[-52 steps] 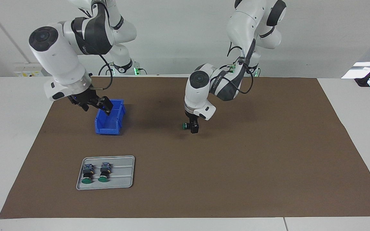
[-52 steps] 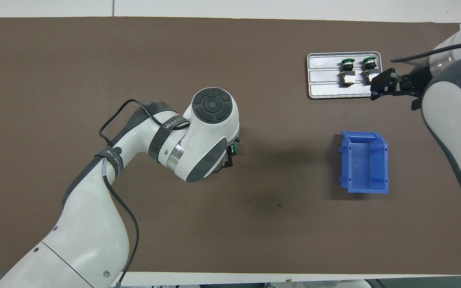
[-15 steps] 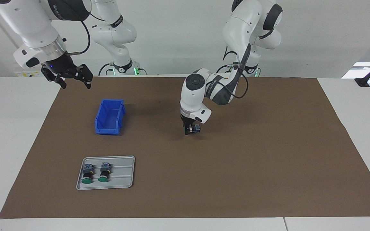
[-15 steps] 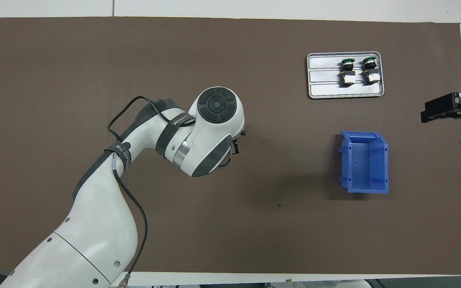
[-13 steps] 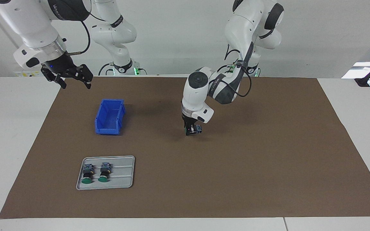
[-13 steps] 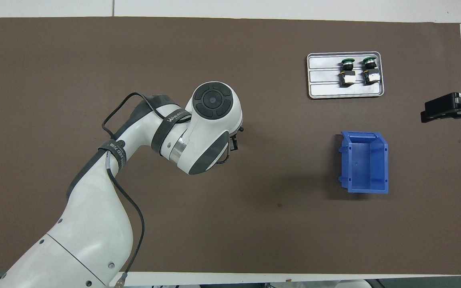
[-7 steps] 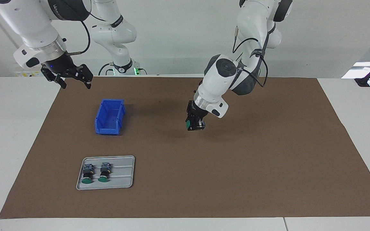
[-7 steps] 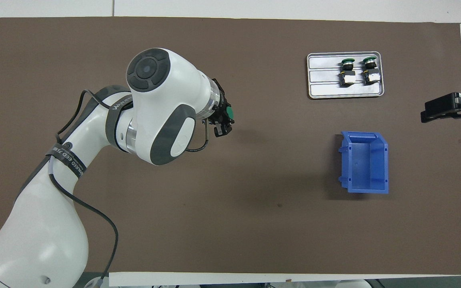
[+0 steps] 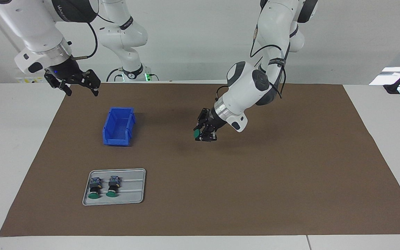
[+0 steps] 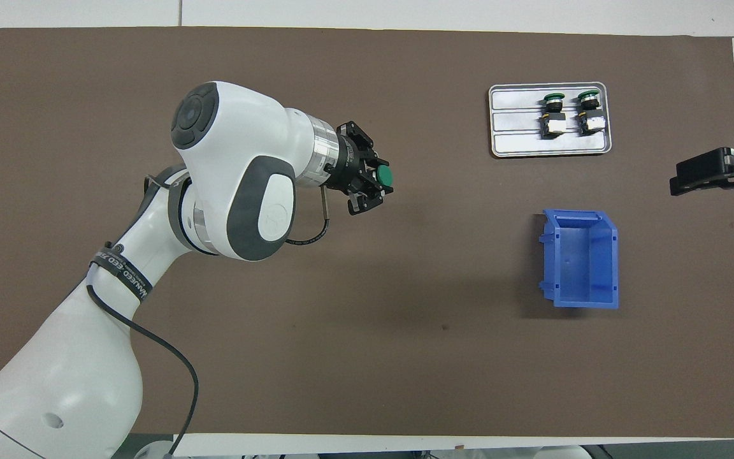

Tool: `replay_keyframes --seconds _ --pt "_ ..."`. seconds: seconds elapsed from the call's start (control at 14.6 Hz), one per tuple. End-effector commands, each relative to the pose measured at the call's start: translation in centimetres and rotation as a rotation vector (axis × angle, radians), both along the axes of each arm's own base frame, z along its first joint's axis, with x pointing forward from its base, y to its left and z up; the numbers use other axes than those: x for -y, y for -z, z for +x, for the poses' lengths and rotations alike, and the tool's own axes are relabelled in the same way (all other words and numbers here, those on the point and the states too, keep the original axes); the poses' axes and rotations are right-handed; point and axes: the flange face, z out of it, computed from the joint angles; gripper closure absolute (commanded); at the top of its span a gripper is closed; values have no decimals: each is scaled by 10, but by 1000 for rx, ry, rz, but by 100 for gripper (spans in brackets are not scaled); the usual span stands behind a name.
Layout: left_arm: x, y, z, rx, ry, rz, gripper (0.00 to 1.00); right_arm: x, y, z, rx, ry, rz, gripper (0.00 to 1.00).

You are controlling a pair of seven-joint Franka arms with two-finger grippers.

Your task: Place and press button with both arms

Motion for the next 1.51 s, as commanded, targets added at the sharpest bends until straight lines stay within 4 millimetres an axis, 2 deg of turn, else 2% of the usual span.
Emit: replay_keyframes --seconds 0.0,0.21,0.48,0.75,1.1,1.3,1.44 --pt "-29 8 -9 6 -26 -137 100 1 0 -7 -6 -24 -9 1" --pt "-43 22 -7 9 -47 -231 100 1 0 -7 -6 -24 -9 1" --pt "-36 24 -8 87 42 -243 100 1 0 -7 -6 -24 -9 1" --pt "-39 21 -4 87 39 -253 100 1 0 -7 -6 -24 -9 1" --pt "-36 44 -1 60 32 -299 100 1 0 -7 -6 -22 -10 1" --pt "-44 69 0 -18 -24 -454 100 1 0 -7 -6 -22 -9 1" --pt "-45 73 0 -56 -30 -525 100 1 0 -7 -6 -24 -9 1"
